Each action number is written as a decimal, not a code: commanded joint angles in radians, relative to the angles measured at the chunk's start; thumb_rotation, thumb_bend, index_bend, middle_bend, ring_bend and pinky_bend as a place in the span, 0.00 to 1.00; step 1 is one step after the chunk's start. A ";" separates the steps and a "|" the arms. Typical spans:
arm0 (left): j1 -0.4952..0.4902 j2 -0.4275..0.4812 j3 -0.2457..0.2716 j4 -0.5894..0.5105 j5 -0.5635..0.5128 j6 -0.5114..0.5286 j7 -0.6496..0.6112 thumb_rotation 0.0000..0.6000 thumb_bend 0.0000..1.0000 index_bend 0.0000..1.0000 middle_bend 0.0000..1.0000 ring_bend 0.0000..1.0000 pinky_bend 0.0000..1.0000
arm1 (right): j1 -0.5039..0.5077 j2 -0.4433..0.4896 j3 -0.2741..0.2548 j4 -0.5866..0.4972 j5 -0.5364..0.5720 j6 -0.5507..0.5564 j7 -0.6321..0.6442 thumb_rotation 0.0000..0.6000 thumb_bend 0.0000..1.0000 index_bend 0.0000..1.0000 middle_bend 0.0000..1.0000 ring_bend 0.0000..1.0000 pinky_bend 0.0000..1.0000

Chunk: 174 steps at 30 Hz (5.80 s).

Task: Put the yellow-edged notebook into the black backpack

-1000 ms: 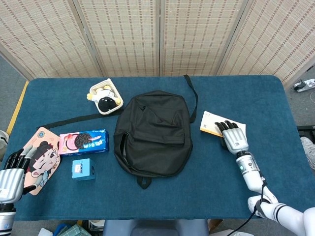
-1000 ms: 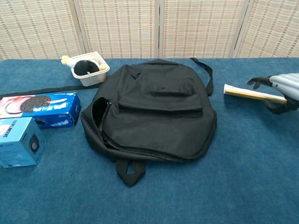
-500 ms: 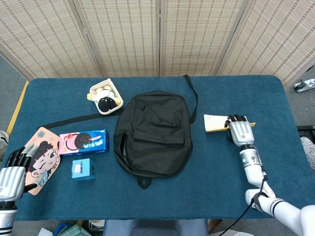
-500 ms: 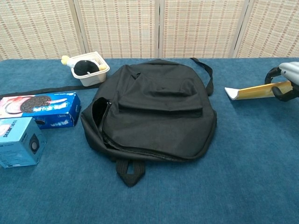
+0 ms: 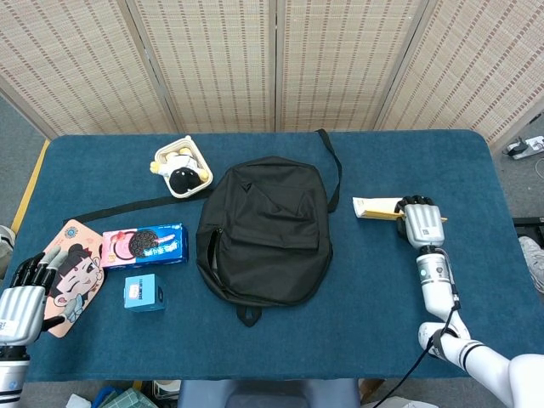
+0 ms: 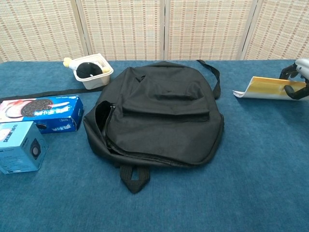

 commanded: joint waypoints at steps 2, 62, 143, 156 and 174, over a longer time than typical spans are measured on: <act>-0.004 0.006 -0.002 -0.001 -0.001 -0.004 0.001 1.00 0.27 0.14 0.09 0.08 0.08 | -0.010 -0.011 0.007 0.010 -0.009 0.036 0.026 1.00 0.30 0.71 0.38 0.28 0.27; -0.102 0.076 -0.025 0.003 0.054 -0.057 -0.066 1.00 0.27 0.16 0.09 0.10 0.08 | -0.038 0.411 -0.166 -0.473 -0.407 0.203 0.066 1.00 0.43 0.73 0.38 0.31 0.31; -0.740 -0.450 -0.070 0.203 -0.214 -0.666 0.285 1.00 0.27 0.32 0.09 0.15 0.13 | -0.055 0.475 -0.141 -0.481 -0.349 0.202 0.082 1.00 0.43 0.73 0.38 0.31 0.31; -0.722 -0.531 -0.098 0.303 -0.167 -0.576 0.086 1.00 0.30 0.71 0.23 0.23 0.14 | -0.061 0.481 -0.139 -0.493 -0.362 0.225 0.093 1.00 0.43 0.73 0.38 0.31 0.31; -0.714 -0.550 -0.197 0.296 -0.252 -0.543 -0.025 1.00 0.54 0.83 0.35 0.26 0.19 | -0.081 0.533 -0.162 -0.564 -0.474 0.318 0.193 1.00 0.43 0.73 0.38 0.31 0.31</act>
